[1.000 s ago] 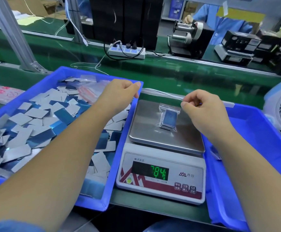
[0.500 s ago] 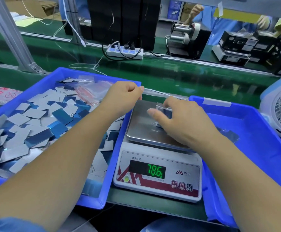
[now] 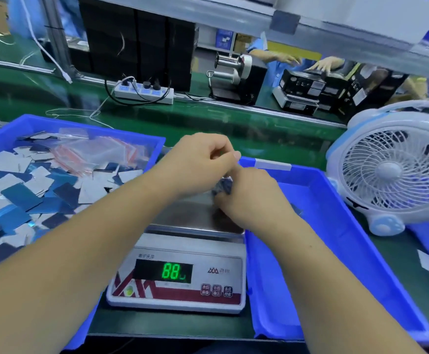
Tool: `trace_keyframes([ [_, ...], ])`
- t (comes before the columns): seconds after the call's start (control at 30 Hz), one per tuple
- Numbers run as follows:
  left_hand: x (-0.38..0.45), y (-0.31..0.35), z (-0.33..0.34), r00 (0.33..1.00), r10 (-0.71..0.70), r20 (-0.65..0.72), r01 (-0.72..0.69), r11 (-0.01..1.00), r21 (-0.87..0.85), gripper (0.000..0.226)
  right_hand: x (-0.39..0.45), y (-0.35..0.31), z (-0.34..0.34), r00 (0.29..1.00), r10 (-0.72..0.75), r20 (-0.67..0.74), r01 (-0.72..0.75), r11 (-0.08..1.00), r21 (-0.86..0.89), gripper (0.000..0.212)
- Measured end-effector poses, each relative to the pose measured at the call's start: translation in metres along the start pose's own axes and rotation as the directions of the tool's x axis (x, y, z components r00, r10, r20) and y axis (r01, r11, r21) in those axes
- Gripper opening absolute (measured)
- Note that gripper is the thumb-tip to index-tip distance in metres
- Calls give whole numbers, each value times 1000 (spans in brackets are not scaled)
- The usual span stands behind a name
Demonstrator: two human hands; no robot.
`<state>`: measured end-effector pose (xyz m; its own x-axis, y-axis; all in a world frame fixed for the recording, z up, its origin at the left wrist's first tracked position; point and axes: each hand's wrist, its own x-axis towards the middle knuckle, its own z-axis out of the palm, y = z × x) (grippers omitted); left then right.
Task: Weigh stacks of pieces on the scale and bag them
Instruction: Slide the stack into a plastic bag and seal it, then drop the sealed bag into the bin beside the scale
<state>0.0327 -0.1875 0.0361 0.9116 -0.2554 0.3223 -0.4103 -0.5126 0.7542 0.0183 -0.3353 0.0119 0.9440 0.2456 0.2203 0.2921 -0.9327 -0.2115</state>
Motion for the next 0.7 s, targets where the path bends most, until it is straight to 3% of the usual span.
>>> trace_keyframes([
  [0.1,-1,6,15,996,37,80,-40,999,37,26,-7,44,-15,979,188,-72,-180,977,112,33],
  [0.17,-3,4,20,992,58,116,-63,997,41,24,-12,71,-21,947,300,-110,-292,953,84,27],
  [0.27,-9,-1,22,985,91,146,-96,995,28,22,-18,96,-18,904,423,62,-417,904,-98,18],
  [0.37,-14,-7,19,985,100,141,-103,995,16,22,-21,107,-10,843,498,201,-481,867,-132,19],
  [0.57,-15,-13,11,990,75,118,-76,997,2,21,-18,102,-16,858,503,105,-497,864,-75,21],
  [0.7,-12,-9,1,993,64,102,-67,997,25,19,-11,73,-22,935,351,54,-346,935,-82,16],
])
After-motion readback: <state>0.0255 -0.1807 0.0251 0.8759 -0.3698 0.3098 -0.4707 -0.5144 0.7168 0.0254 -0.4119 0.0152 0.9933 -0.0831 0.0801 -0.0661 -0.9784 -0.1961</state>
